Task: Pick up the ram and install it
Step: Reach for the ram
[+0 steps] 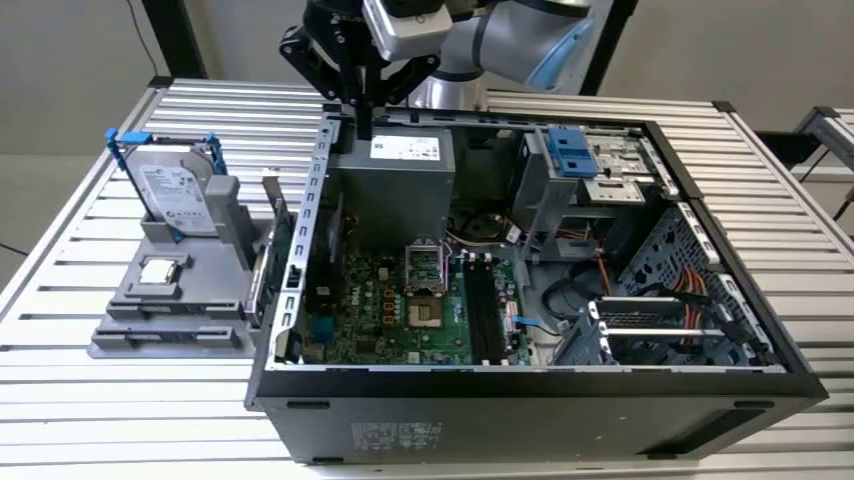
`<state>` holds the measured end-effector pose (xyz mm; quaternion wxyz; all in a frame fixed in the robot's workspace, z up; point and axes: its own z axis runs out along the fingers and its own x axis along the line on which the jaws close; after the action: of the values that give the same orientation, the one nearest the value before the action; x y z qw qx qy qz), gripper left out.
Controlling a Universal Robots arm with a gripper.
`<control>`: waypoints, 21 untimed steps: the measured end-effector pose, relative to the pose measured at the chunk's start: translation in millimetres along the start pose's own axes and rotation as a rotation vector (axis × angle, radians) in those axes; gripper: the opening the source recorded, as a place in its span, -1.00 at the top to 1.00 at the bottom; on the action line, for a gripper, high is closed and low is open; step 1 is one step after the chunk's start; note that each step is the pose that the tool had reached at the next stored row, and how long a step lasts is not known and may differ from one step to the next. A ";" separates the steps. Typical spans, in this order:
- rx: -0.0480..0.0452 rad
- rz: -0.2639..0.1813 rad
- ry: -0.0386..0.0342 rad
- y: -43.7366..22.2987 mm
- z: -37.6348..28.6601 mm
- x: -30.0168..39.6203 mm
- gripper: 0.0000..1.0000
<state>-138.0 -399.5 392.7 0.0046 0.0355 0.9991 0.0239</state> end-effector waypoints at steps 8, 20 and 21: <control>0.0002 0.000 0.0026 -0.3 0.0 1.6 1.00; 0.0008 0.001 0.0099 -0.9 0.0 7.7 1.00; 0.0008 0.001 0.0104 -1.0 0.0 8.4 1.00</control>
<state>-146.4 -399.8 392.7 -0.0006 0.0356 0.9991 0.0236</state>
